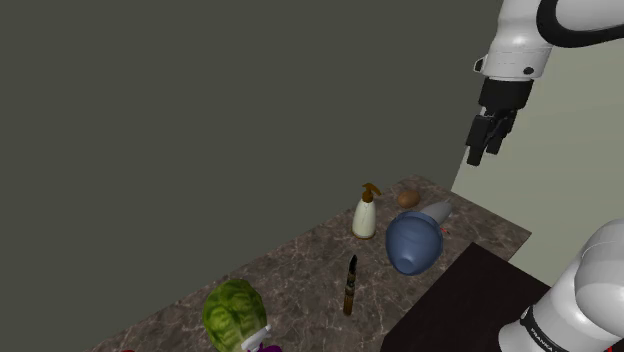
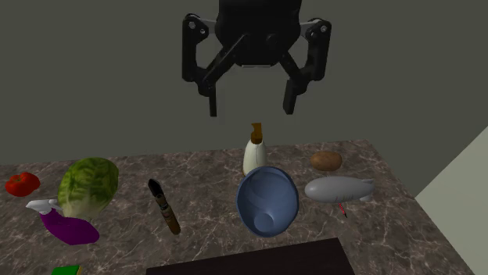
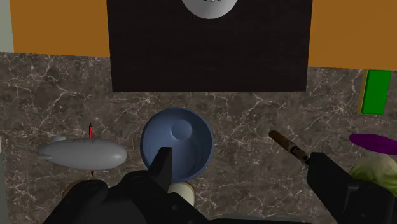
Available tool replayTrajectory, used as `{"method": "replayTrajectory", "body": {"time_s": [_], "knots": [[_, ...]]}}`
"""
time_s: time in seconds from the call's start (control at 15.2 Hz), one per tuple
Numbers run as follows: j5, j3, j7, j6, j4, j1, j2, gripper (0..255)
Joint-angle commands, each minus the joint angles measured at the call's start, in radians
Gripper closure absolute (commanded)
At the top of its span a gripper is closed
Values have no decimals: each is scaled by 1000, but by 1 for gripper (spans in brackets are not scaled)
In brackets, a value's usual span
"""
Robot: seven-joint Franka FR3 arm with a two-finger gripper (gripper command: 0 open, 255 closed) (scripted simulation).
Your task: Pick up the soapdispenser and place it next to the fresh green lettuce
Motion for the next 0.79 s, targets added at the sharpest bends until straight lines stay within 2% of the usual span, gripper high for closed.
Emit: {"method": "replayTrajectory", "body": {"time_s": [0.0, 0.4, 0.73], "knots": [[0, 0, 0, 0, 0, 0, 0, 0], [-26, -29, -44, 219, -66, -3, 134, 0], [-38, -53, -79, 396, -81, -4, 281, 0]]}}
